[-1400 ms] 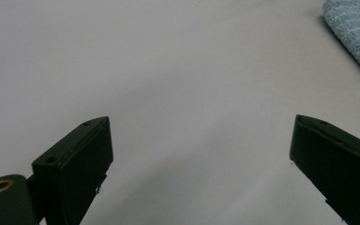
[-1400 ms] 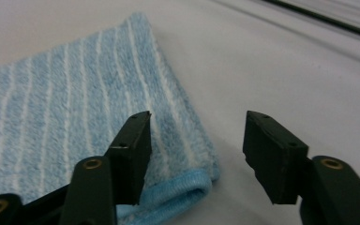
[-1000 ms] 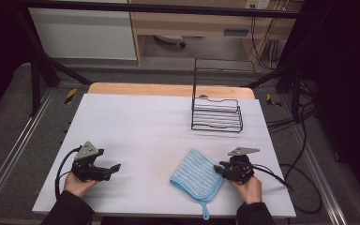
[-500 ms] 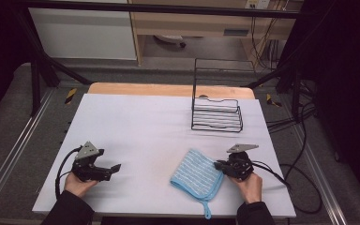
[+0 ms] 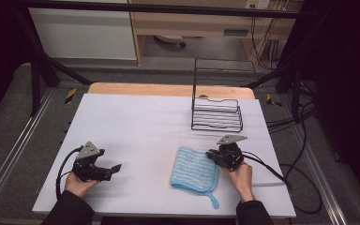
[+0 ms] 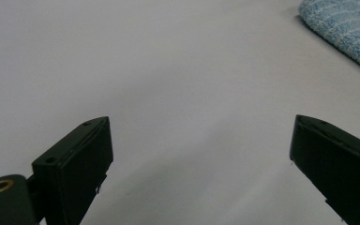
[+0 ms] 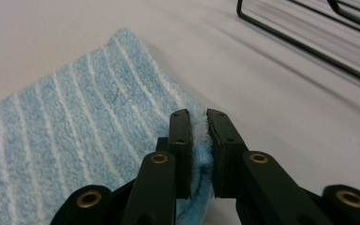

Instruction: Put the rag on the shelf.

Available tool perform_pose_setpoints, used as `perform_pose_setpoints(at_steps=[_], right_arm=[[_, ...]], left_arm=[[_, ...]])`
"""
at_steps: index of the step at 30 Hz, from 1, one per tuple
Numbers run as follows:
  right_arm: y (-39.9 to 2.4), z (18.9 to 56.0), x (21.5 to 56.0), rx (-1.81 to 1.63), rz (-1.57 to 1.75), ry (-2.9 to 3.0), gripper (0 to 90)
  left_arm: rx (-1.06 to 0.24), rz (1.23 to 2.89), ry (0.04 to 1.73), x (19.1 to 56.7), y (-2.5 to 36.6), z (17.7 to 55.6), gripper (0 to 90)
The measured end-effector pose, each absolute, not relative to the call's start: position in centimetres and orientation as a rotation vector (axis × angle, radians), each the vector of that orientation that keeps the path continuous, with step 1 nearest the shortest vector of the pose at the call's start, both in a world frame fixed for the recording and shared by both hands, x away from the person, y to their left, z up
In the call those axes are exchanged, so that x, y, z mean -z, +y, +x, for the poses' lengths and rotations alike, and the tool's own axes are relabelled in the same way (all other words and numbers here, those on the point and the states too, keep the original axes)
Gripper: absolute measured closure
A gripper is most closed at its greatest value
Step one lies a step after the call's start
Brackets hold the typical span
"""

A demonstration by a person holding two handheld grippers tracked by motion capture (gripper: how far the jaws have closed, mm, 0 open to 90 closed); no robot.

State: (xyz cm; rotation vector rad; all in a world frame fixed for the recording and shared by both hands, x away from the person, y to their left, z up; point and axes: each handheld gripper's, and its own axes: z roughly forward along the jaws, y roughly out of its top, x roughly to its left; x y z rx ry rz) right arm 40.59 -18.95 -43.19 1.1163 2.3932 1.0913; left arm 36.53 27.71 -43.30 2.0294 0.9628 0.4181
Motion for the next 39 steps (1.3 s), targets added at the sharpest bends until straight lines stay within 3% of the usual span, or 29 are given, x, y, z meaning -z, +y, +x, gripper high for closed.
perform_pose_setpoints(at_steps=[11, 14, 15, 17, 18, 20, 21, 26, 34, 39], right_arm=[[-17.5, 42.0, 43.9, -1.071, 1.08, 2.389, 77.6], [-17.8, 41.6, 43.3, -1.12, 1.094, 2.344, 63.9], [-17.8, 41.6, 43.3, -1.12, 1.094, 2.344, 63.9], [-18.5, 41.1, 42.7, -1.18, 1.111, 2.319, 51.6], [-18.5, 41.1, 42.7, -1.18, 1.111, 2.319, 51.6], [-19.2, 40.7, 42.2, -1.224, 1.138, 2.29, 39.4], [-19.2, 40.7, 42.2, -1.224, 1.138, 2.29, 39.4], [-20.4, 39.8, 41.8, -1.3, 1.197, 2.266, 19.5], [-21.8, 38.9, 41.9, -1.332, 1.199, 2.233, 5.9], [-22.9, 38.3, 42.2, -1.337, 1.218, 2.242, 3.3]], left_arm=[[-0.416, 2.03, 0.961, 43.3, 27.6, 36.5, 6.2], [-0.416, 2.03, 0.962, 43.2, 27.6, 36.4, 6.2], [-0.415, 2.029, 0.963, 43.2, 27.6, 36.4, 6.2], [-0.415, 2.03, 0.964, 43.2, 27.5, 36.5, 6.2], [-0.414, 2.026, 0.967, 43.3, 27.5, 36.5, 6.2], [-0.413, 2.027, 0.969, 43.3, 27.5, 36.5, 6.2], [-0.414, 2.027, 0.97, 43.3, 27.4, 36.4, 6.2], [-0.411, 2.031, 0.975, 43.2, 27.2, 36.5, 6.2], [-0.415, 2.039, 0.987, 43.3, 26.3, 36.7, 6.2], [-0.412, 2.024, 0.988, 42.9, 25.5, 36.8, 6.2]])
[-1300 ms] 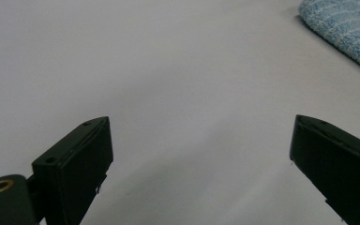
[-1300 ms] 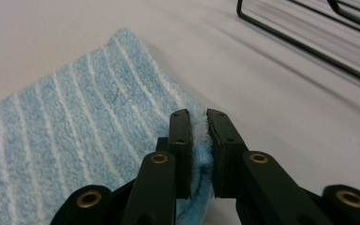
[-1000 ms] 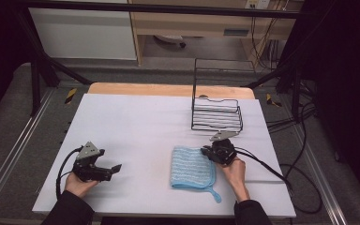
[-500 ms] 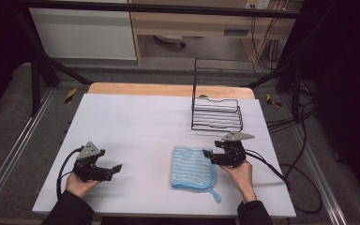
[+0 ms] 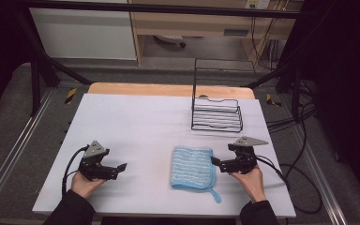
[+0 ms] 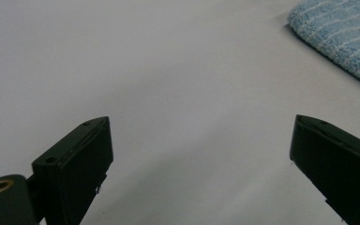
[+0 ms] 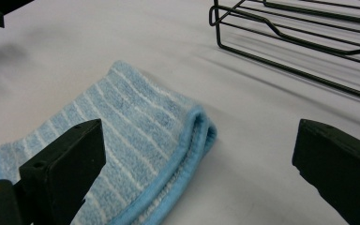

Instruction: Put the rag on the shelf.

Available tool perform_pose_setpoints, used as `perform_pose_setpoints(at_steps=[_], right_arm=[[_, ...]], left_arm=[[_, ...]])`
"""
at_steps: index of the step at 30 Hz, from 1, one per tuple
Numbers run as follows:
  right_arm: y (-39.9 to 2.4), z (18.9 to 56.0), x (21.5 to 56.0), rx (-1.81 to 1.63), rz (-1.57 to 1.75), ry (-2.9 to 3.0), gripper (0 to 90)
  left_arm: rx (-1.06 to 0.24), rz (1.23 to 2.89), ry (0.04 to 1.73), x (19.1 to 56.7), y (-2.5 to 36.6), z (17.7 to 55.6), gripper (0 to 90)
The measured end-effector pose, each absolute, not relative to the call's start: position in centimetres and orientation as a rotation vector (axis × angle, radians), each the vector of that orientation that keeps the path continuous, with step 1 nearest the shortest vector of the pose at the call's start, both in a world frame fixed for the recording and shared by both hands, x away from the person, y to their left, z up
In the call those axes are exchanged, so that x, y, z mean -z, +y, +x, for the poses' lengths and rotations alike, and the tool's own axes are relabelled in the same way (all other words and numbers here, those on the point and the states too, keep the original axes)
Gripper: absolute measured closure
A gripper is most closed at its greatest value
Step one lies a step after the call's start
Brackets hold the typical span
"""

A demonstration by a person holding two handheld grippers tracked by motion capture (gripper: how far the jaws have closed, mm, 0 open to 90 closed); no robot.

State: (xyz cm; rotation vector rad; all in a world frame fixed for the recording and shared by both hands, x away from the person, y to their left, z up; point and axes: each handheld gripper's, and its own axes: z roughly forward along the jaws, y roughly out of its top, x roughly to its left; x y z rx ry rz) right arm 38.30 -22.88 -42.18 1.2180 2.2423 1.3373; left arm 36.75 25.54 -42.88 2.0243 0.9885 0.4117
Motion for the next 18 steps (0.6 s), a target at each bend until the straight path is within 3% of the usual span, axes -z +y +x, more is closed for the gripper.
perform_pose_setpoints(at_steps=[18], right_arm=[[-23.6, 38.0, 42.7, -1.297, 1.237, 2.234, 1.7]], left_arm=[[-0.415, 2.066, 0.935, 41.4, 20.2, 37.9, 6.2]])
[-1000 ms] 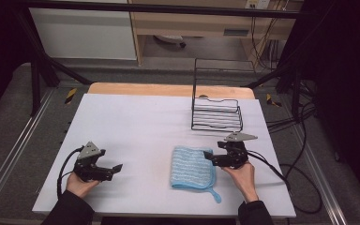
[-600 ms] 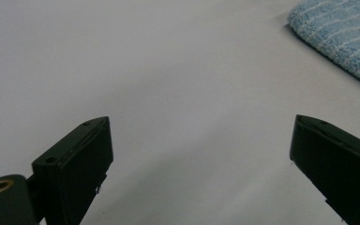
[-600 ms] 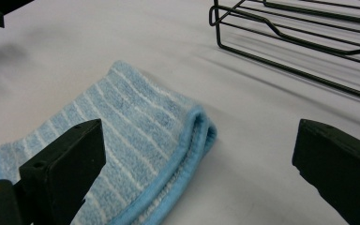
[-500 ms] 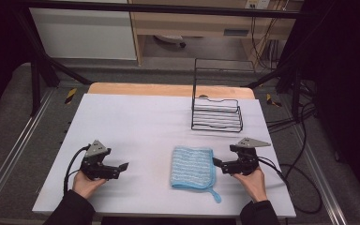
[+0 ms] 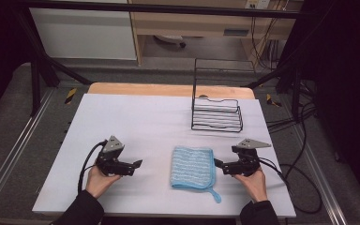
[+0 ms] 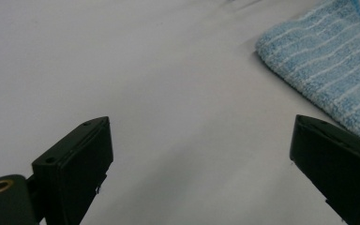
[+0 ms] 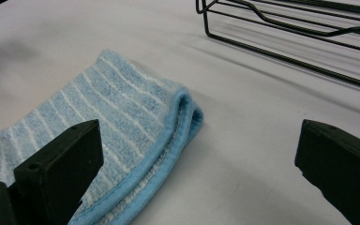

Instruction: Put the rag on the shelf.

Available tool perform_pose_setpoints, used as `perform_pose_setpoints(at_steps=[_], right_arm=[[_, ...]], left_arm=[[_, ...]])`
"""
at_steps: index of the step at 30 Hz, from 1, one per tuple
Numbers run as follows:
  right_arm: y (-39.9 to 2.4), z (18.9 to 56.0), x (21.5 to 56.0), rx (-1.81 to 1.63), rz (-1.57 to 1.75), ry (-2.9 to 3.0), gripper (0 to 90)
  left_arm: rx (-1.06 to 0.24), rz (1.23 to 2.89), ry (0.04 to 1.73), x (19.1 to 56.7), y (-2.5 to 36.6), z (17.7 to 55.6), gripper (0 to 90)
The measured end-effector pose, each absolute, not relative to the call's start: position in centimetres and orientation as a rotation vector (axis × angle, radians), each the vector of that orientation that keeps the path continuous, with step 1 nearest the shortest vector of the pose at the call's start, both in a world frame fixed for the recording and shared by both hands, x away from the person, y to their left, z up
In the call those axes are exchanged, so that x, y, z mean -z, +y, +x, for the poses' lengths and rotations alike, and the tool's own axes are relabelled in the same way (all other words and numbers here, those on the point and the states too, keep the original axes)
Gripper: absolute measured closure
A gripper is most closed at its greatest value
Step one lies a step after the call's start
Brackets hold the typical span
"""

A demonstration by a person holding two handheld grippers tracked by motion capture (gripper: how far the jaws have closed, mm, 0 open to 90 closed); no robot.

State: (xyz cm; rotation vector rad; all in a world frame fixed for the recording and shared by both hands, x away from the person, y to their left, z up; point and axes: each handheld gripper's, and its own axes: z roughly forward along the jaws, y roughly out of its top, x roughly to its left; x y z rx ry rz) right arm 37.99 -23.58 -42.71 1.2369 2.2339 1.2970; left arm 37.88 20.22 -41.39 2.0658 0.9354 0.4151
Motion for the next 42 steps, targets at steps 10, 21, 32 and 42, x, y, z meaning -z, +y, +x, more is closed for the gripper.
perform_pose_setpoints(at_steps=[10, 21, 32, 42], right_arm=[[-23.6, 37.9, 42.7, -1.3, 1.238, 2.229, 1.4], [-23.6, 37.9, 42.6, -1.302, 1.23, 2.23, 1.2], [-23.6, 37.9, 42.7, -1.297, 1.234, 2.235, 1.3], [-23.5, 37.9, 42.7, -1.293, 1.233, 2.241, 1.3]], left_arm=[[-0.394, 2.051, 0.912, 40.5, 16.9, 38.9, 6.2], [-0.371, 2.055, 0.906, 40.4, 13.4, 40.4, 6.5], [-0.336, 2.052, 0.947, 40.7, 10.6, 42.3, 9.2], [-0.274, 2.046, 1.009, 42.1, 8.9, 43.8, 18.7]])
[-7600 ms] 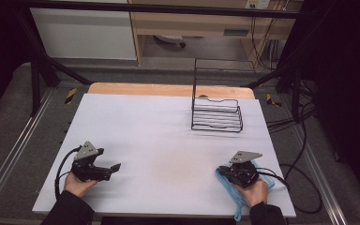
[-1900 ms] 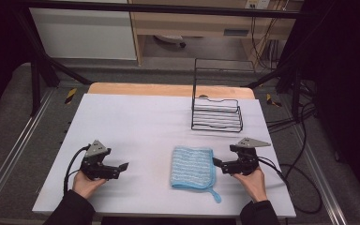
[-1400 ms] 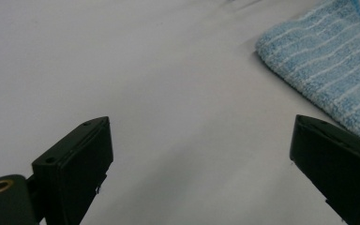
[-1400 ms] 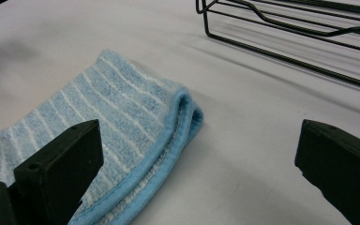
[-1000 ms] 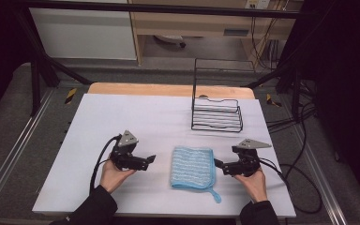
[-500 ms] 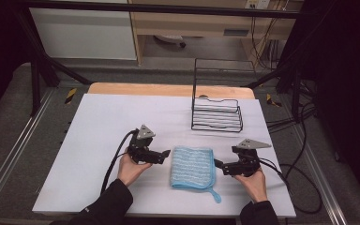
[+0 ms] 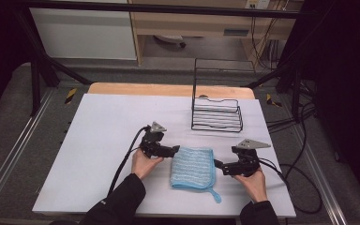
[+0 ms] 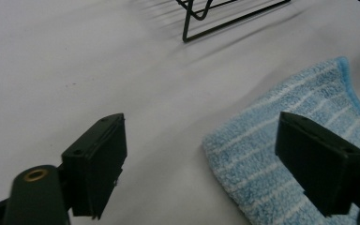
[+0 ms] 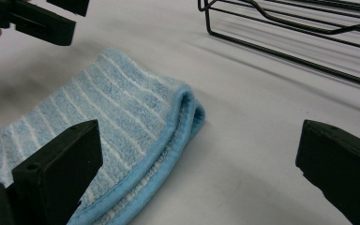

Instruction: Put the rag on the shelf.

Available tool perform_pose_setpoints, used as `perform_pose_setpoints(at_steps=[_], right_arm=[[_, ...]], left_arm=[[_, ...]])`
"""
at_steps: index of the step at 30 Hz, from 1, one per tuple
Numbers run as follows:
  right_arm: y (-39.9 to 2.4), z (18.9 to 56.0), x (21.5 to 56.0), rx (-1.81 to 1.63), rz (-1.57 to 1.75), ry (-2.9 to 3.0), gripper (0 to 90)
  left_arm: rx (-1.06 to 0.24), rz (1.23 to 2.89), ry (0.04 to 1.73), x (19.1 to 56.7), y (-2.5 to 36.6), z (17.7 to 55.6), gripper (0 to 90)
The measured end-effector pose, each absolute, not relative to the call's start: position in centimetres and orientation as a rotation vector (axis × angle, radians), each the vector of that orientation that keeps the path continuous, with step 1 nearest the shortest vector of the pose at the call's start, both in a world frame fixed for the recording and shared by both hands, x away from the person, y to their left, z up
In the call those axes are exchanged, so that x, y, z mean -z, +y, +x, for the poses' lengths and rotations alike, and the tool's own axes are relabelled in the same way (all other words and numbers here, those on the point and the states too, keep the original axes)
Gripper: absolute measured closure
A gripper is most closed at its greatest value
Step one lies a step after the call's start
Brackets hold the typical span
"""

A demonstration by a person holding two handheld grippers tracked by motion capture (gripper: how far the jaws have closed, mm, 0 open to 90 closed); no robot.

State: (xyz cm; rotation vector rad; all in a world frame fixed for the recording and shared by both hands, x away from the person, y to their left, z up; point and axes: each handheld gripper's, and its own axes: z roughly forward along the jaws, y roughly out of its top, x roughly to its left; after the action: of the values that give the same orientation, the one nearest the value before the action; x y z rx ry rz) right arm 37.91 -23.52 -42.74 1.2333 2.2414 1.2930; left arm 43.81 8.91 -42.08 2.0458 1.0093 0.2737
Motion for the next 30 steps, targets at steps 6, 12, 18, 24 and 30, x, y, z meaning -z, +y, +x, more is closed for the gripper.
perform_pose_setpoints(at_steps=[6, 12, 18, 24, 30], right_arm=[[-23.5, 37.9, 42.8, -1.295, 1.234, 2.243, 1.3], [-23.5, 38.0, 42.8, -1.292, 1.231, 2.25, 1.3], [-23.5, 38.0, 42.8, -1.293, 1.235, 2.25, 1.4], [-23.5, 38.0, 42.8, -1.294, 1.236, 2.247, 1.3], [-23.5, 38.0, 42.8, -1.295, 1.242, 2.246, 1.4]], left_arm=[[-0.256, 2.069, 1.021, 42.7, 8.2, 44.3, 30.2], [-0.218, 2.111, 1.041, 43.4, 7.5, 44.5, 45.5], [-0.158, 2.12, 1.077, 43.9, 7.2, 44.6, 58.7], [-0.126, 2.125, 1.106, 44.2, 7.1, 44.5, 64.4], [-0.109, 2.122, 1.113, 44.4, 6.9, 44.4, 71.2]])
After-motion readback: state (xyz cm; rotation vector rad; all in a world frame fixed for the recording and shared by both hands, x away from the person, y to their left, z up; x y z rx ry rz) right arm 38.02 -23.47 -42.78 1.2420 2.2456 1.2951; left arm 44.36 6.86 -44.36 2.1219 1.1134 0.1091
